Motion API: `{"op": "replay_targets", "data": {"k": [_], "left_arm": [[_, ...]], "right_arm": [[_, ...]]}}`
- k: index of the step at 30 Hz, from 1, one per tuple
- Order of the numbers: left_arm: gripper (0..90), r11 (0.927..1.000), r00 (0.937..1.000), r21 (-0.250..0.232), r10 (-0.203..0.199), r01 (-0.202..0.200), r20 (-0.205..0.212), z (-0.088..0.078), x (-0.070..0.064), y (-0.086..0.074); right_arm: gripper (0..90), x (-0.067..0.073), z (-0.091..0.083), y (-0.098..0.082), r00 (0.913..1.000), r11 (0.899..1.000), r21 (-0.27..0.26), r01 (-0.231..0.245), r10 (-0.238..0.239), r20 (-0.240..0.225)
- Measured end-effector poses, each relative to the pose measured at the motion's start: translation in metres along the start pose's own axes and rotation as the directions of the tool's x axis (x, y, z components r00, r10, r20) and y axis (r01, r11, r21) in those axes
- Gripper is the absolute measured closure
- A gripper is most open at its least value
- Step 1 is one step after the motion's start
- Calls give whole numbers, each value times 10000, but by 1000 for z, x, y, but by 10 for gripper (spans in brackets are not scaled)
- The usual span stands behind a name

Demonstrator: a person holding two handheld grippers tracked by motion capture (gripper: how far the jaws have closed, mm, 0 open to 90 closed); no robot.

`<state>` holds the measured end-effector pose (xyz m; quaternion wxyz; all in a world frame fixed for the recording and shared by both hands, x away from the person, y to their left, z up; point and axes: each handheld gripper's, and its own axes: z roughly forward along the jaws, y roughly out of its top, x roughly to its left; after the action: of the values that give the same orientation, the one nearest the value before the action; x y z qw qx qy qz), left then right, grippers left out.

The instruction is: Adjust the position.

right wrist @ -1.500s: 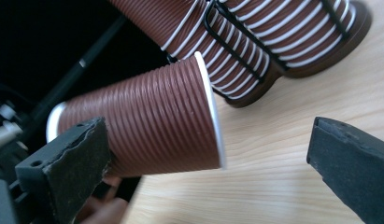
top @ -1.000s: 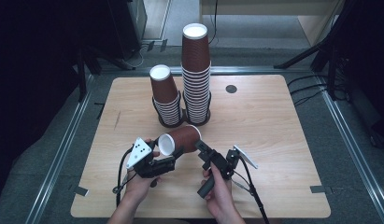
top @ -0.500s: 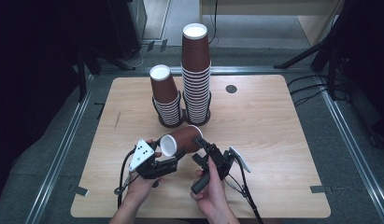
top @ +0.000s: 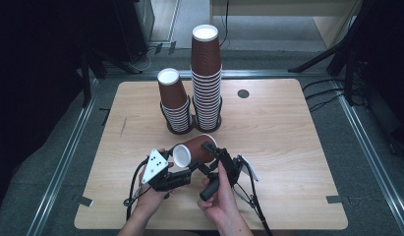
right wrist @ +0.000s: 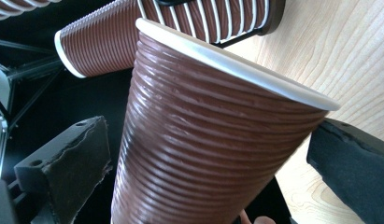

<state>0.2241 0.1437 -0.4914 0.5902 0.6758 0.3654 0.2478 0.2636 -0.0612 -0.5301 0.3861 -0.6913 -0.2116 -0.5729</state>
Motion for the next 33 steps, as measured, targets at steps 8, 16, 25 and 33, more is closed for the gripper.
{"op": "replay_targets", "data": {"k": [8,16,25,33], "left_arm": [[224,10000,9999,18,-19,19,165,1,-3,-1],[224,9998,9994,97,147,-150,324,4,-8,-3],[221,9998,9993,159,84,-90,369,3,-6,-3],[216,9998,9990,162,83,-90,434,4,-6,-4]], "right_arm": [[0,-2,3,3,9996,9996,-57,-284,284,74],[4,-4,6,6,9988,9987,-77,-496,496,19],[84,-2,5,6,9987,9988,-136,-476,474,-187],[106,-1,3,4,9995,9996,-283,-70,62,-299]]}}
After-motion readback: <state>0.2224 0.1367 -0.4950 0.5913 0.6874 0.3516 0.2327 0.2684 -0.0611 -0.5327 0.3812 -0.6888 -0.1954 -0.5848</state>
